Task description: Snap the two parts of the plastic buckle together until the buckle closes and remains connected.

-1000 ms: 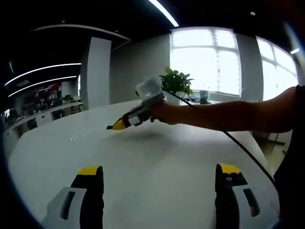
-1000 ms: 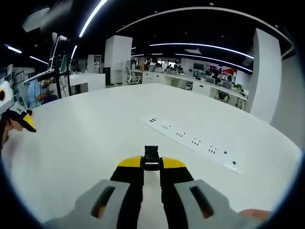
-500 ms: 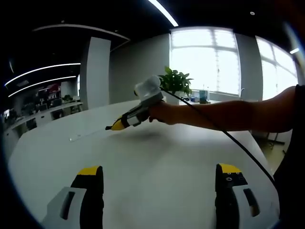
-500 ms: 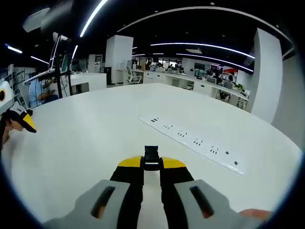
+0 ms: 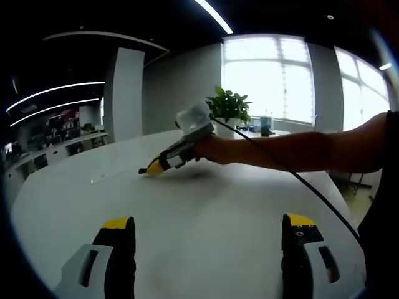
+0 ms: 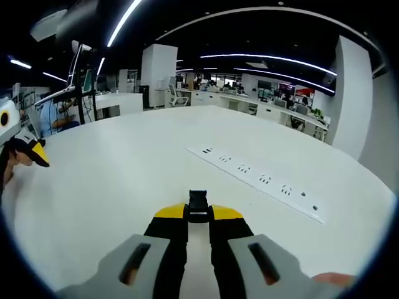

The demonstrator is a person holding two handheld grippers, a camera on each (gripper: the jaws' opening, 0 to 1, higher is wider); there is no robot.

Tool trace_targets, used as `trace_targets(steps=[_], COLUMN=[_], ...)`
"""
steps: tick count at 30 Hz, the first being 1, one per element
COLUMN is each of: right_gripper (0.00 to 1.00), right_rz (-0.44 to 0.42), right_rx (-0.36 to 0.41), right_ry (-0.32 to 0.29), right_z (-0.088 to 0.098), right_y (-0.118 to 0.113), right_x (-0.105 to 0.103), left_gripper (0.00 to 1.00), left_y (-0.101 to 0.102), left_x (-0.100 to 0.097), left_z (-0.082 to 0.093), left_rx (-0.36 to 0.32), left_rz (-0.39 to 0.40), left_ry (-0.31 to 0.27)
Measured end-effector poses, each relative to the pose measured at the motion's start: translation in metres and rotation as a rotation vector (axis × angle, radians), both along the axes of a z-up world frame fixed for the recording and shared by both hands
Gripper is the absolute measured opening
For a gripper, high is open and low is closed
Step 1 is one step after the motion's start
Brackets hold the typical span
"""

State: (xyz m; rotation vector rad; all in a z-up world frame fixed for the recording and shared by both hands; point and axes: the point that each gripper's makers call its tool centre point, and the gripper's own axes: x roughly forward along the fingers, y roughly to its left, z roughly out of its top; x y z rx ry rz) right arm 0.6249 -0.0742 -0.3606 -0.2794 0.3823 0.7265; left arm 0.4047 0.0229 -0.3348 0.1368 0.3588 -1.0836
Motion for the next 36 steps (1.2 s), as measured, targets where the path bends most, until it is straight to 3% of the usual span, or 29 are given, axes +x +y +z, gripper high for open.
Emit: trace_targets(steps=[36], right_gripper=[0.11], right_rz=[0.043], right_rx=[-0.024], right_ry=[0.016], right_z=[-0.01], right_y=[0.004], right_x=[-0.01], left_gripper=[0.98], left_y=[0.001], left_x=[-0.002], left_z=[-0.004], left_rx=[0.011], left_rz=[-0.003], left_ry=[0.003])
